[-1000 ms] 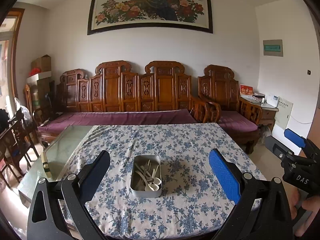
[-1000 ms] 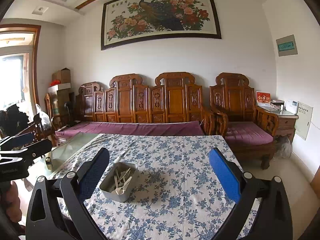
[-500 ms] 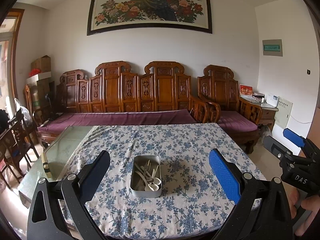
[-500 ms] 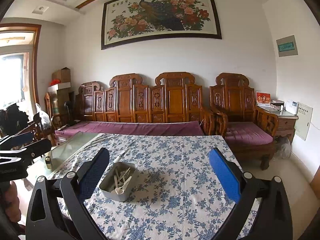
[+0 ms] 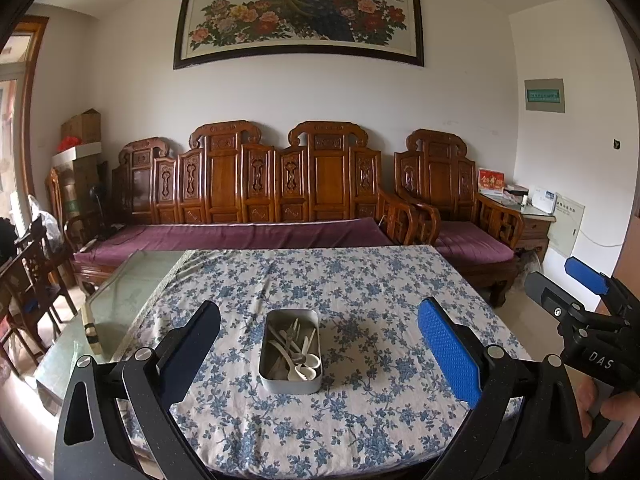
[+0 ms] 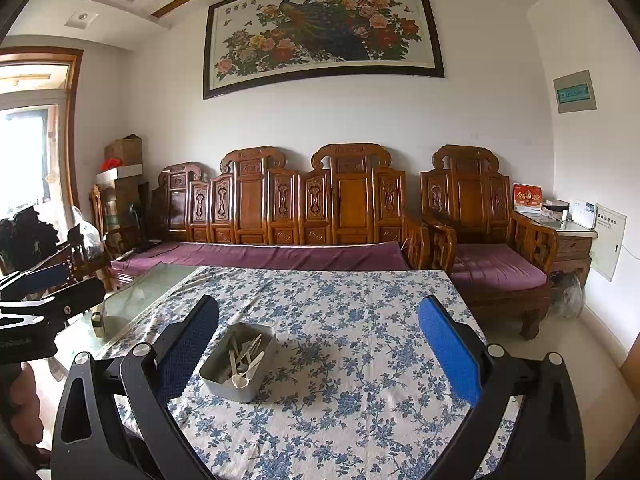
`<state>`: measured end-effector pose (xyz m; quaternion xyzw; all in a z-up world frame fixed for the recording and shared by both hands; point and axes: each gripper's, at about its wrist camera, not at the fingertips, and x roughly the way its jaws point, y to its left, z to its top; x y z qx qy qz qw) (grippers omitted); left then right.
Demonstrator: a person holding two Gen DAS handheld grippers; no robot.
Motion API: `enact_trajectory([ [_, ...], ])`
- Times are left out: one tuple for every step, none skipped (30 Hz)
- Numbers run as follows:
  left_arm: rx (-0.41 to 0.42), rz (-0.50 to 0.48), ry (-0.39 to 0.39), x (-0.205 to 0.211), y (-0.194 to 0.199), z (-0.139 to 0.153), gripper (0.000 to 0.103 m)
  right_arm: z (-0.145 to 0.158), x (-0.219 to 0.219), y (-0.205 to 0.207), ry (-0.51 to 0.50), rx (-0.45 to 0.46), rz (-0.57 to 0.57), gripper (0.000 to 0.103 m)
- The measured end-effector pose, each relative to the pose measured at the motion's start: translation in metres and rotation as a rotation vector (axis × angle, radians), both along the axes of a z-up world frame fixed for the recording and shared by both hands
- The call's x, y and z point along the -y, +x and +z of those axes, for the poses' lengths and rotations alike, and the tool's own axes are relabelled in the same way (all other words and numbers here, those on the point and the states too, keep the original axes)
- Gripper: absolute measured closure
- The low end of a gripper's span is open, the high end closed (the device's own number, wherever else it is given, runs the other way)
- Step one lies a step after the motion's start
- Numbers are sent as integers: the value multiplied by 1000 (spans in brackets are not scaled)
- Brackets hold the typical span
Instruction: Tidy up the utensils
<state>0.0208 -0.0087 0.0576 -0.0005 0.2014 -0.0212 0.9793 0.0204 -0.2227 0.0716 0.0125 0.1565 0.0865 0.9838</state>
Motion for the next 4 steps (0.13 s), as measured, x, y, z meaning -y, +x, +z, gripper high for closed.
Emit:
enact_trajectory([
  [0,-1,-3,0,0,0,8,0,0,0,0,0,0,2],
  [0,-2,-4,0,0,0,8,0,0,0,0,-1,0,2],
  [0,-2,-4,0,0,0,8,0,0,0,-1,0,0,2],
  [0,-2,-4,-1,0,0,8,0,0,0,-1,-1,0,2],
])
